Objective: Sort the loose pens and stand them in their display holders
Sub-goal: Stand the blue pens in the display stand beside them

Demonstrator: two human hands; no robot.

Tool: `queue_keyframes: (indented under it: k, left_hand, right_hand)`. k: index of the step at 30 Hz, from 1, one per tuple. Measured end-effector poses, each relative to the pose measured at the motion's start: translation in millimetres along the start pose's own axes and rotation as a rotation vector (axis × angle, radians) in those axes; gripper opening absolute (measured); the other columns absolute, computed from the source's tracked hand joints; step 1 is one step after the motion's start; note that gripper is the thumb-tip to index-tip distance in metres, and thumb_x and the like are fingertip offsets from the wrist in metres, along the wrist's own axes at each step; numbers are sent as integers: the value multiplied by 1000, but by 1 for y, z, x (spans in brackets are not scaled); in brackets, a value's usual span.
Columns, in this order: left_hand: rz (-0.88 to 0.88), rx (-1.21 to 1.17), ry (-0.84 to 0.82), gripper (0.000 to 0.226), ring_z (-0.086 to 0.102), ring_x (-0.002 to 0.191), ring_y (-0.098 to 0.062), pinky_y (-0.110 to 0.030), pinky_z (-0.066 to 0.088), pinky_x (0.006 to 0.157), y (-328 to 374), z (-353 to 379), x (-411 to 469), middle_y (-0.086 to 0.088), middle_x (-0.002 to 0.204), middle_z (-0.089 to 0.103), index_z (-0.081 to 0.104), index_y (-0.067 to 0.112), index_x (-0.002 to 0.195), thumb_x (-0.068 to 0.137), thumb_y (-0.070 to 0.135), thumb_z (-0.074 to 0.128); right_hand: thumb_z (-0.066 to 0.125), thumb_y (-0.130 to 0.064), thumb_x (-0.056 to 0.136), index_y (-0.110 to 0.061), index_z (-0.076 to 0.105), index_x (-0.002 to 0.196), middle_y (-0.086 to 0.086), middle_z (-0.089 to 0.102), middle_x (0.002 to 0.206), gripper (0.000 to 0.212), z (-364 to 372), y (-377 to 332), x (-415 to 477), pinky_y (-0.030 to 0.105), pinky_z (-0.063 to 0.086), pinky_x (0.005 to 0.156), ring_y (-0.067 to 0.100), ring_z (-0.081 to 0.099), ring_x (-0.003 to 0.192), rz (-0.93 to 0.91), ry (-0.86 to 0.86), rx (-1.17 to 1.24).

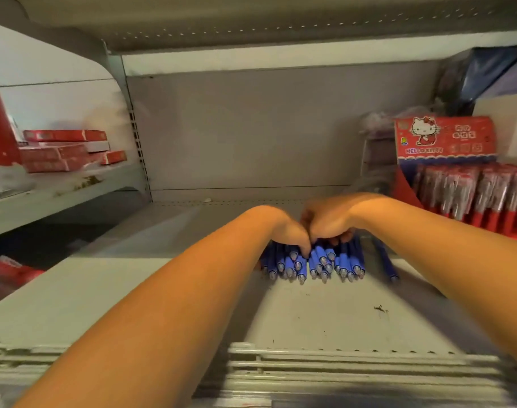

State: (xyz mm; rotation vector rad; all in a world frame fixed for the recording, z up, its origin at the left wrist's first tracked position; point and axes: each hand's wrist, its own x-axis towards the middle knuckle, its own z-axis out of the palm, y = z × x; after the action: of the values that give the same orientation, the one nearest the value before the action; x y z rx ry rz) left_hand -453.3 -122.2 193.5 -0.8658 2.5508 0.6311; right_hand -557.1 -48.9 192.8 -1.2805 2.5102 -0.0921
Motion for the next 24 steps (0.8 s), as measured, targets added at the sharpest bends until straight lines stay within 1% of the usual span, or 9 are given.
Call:
queue_keyframes:
  k: [2, 4, 8, 11, 16, 19, 21, 22, 24]
  left_hand:
    - [24, 4, -26, 37, 56, 29, -17, -25, 51, 36, -5, -3, 0, -6, 36, 56, 52, 6, 75, 98, 35, 53]
    - [51, 1, -39, 39, 53, 27, -16, -22, 48, 34, -8, -3, 0, -4, 35, 54, 52, 6, 74, 99, 36, 53]
    - [127, 42, 5, 35, 51, 27, -16, -18, 45, 33, -8, -2, 4, -5, 36, 54, 49, 7, 70, 97, 29, 55]
    - [139, 55, -35, 32, 56, 35, -18, -18, 48, 38, -5, 0, 8, -6, 44, 59, 53, 6, 70, 96, 26, 54]
    - [179, 91, 23, 36, 52, 27, -16, -17, 43, 31, -1, 3, 15, -4, 37, 57, 55, 5, 71, 98, 29, 55]
    - [115, 5, -100, 34, 53, 29, -19, -21, 47, 34, -3, 4, 16, -9, 41, 58, 56, 0, 73, 99, 19, 48]
    - [93, 91, -102, 32, 51, 28, -18, -17, 43, 35, -4, 5, 15, -11, 46, 59, 57, -5, 73, 97, 10, 42]
    - [100, 160, -50, 30, 50, 29, -18, -15, 40, 36, -3, 5, 15, -14, 52, 60, 59, -8, 77, 95, 6, 41]
    - [151, 245, 96, 25, 50, 34, -18, -16, 37, 35, -4, 5, 16, -17, 64, 62, 59, -15, 103, 94, 2, 43]
  right_hand:
    - [66, -22, 88, -12, 68, 97, 4, 60, 69, 13, 1, -3, -1, 25, 48, 50, 18, 54, 57, 31, 21, 26]
    - [67, -18, 88, -12, 68, 101, 5, 64, 78, 15, 2, -7, -2, 24, 53, 52, 19, 61, 64, 66, 44, 61]
    - [73, -17, 84, -8, 66, 106, 10, 68, 95, 24, 4, -15, -4, 31, 62, 65, 26, 71, 83, 130, 51, 71]
    - [74, -17, 83, -8, 65, 105, 11, 68, 95, 26, 7, -15, -6, 30, 62, 63, 25, 70, 77, 171, 60, 96]
    - [75, -12, 80, -12, 71, 102, 8, 69, 90, 22, 14, -8, -9, 23, 56, 50, 23, 67, 71, 189, 154, 183]
    - [76, -11, 78, -16, 73, 93, 5, 68, 81, 16, 15, -5, -10, 22, 54, 49, 21, 64, 67, 167, 185, 240]
    - [78, -12, 76, -17, 73, 88, 6, 70, 81, 14, 15, -3, -8, 24, 56, 52, 22, 64, 68, 151, 198, 262]
    - [79, -14, 76, -17, 73, 87, 6, 70, 81, 13, 16, -2, -8, 23, 55, 52, 22, 63, 68, 144, 202, 272]
    - [80, -16, 77, -16, 74, 86, 8, 70, 81, 11, 16, -1, -8, 22, 53, 50, 23, 61, 64, 132, 207, 300]
